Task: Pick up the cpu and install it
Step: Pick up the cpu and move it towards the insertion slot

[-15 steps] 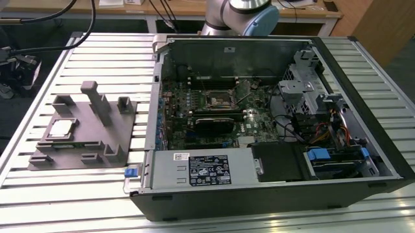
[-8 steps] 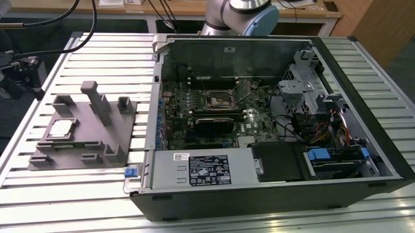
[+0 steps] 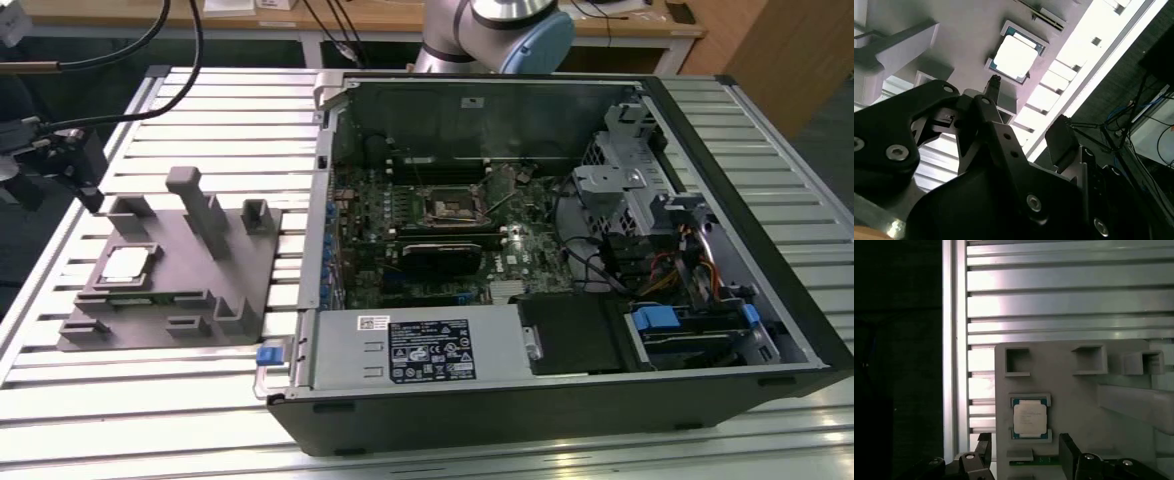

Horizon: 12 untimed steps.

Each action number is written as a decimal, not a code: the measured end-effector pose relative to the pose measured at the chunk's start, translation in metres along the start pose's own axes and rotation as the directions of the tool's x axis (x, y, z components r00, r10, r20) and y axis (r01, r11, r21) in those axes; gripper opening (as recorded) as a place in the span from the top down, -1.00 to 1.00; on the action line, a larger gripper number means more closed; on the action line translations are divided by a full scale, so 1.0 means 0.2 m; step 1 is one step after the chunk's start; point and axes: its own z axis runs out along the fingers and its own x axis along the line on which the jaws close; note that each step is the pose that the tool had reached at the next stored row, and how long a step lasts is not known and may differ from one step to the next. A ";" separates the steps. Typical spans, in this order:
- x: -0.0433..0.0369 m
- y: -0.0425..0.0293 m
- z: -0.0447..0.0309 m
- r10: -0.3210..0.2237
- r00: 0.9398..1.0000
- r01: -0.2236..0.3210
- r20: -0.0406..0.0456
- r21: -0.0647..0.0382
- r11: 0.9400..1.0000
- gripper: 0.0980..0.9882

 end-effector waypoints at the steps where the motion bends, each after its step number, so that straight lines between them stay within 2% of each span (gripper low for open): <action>1: 0.000 -0.001 0.006 -0.003 1.000 0.003 0.000 0.000 1.000 -0.23; 12: -0.010 -0.006 0.093 -0.026 1.000 0.026 -0.002 0.002 1.000 -0.23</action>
